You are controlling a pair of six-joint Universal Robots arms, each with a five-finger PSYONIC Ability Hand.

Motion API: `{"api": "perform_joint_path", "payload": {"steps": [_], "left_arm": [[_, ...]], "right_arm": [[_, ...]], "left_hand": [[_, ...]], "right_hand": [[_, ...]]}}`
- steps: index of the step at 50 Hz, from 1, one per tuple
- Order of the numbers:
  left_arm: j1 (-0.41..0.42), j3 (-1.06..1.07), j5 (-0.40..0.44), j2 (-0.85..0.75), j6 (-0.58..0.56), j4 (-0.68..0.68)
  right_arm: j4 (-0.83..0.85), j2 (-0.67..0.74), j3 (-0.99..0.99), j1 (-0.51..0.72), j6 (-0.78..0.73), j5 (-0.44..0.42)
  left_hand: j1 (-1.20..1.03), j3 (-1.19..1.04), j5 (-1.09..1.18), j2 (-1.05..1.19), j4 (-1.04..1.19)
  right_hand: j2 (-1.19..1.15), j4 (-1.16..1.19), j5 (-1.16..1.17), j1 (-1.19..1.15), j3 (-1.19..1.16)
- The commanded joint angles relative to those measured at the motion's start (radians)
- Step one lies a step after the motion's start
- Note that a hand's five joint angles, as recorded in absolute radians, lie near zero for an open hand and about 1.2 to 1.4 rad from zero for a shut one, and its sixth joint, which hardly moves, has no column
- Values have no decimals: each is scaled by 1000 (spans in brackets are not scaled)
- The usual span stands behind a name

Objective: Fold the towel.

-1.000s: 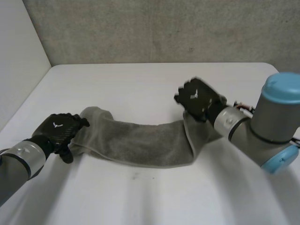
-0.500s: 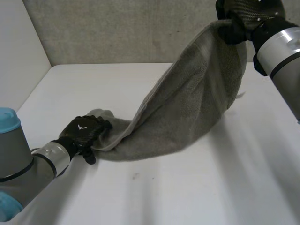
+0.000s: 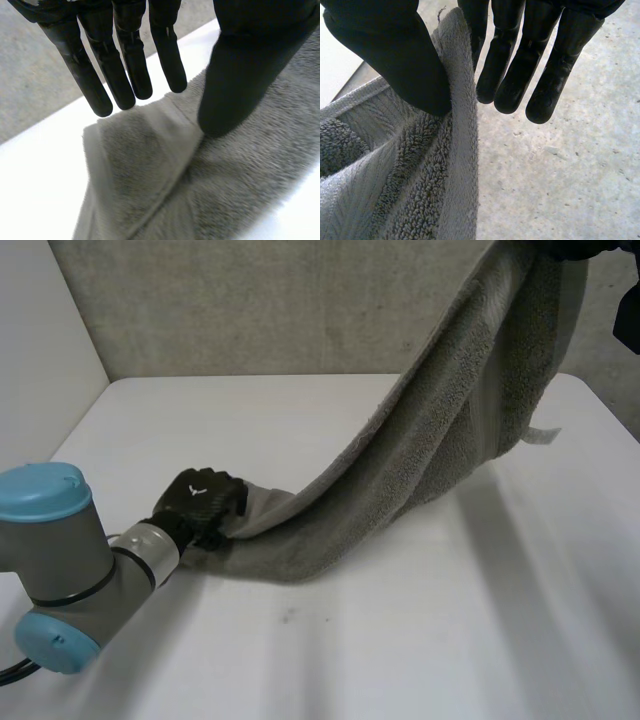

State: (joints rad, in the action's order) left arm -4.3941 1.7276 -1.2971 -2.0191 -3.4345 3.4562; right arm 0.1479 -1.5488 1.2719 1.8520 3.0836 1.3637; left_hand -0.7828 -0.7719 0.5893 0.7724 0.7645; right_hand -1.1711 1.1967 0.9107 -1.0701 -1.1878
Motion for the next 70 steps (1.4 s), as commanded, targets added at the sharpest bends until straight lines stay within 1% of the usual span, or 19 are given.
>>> {"api": "perform_joint_path", "payload": {"steps": [1, 5, 7, 8, 10, 21, 30, 37, 39, 40, 41, 43, 44, 50, 55, 61, 63, 66, 70], "left_arm": [[5, 3, -25, -12, 1, 57], [7, 1, -22, -40, 0, 54], [21, 0, -21, -52, -2, 47], [21, 0, -21, -52, -2, 47], [47, -2, -24, -50, 1, 46], [105, -14, -28, -41, 5, 40], [143, -141, -31, -133, 113, 46], [162, -200, -33, -199, 138, 37], [162, -207, -33, -211, 140, 38], [162, -217, -34, -220, 140, 40], [162, -217, -34, -221, 140, 40], [157, -233, -36, -227, 141, 40], [157, -233, -36, -227, 141, 40], [102, -220, -130, -156, 135, 35], [59, -152, -194, 8, 121, 20], [53, -62, -186, 232, 32, -63], [51, -48, -182, 301, -58, -136], [51, -48, -183, 316, -111, -181], [27, -57, -182, 313, -248, -329]], "right_arm": [[-4, -4, 20, -30, 0, -1], [-4, -4, 26, -42, 1, -3], [-5, -4, 29, -51, 3, -6], [-5, -4, 29, -51, 3, -6], [-4, -2, 29, -51, 3, -6], [-4, -2, 37, -50, 3, -9], [-2, -1, 58, -51, 3, -14], [-1, -1, 63, -53, 3, -15], [-1, 1, 64, -54, 3, -15], [-1, 1, 63, -56, 3, -14], [-1, 1, 63, -56, 3, -14], [2, 1, 61, -63, 3, -12], [2, 1, 61, -63, 3, -12], [1, 1, 57, -80, 1, -14], [-14, 3, 63, -82, -14, -21], [-153, 44, 73, -114, -154, -104], [-246, 91, 81, -114, -288, -138], [-301, 113, 84, -112, -362, -144], [-442, 186, 93, -108, -563, -150]], "left_hand": [[-382, -392, 401, 392, 400], [-370, -381, 389, 381, 389], [-73, -84, 92, 83, 91], [-71, -82, 90, 81, 89], [242, 231, -223, -232, -224], [255, 244, -236, -245, -237], [123, 112, -104, -113, -105], [35, 24, -16, -25, -17], [-53, -64, 72, 63, 71], [-262, -273, 281, 273, 281], [-264, -275, 283, 275, 283], [-606, -617, 625, 617, 625], [-608, -619, 627, 618, 626], [-613, -624, 632, 624, 632], [-613, -624, 632, 624, 632], [-613, -624, 632, 624, 632], [-613, -624, 632, 624, 632], [-613, -624, 632, 624, 632], [-613, -624, 632, 624, 632]], "right_hand": [[-225, 200, 311, -326, -208], [-225, 200, 311, -326, -208], [-225, 200, 311, -326, -208], [-225, 200, 311, -326, -208], [-225, 200, 311, -326, -208], [-225, 200, 311, -326, -208], [-225, 200, 311, -326, -208], [-225, 200, 311, -326, -208], [-225, 200, 311, -326, -208], [-225, 200, 311, -326, -208], [-225, 200, 311, -326, -208], [-225, 200, 311, -326, -208], [-225, 200, 311, -326, -208], [-225, 200, 311, -326, -208], [-225, 200, 311, -326, -208], [-225, 200, 311, -326, -208], [-225, 200, 311, -326, -208], [-225, 200, 311, -326, -208], [-225, 200, 311, -326, -208]]}}
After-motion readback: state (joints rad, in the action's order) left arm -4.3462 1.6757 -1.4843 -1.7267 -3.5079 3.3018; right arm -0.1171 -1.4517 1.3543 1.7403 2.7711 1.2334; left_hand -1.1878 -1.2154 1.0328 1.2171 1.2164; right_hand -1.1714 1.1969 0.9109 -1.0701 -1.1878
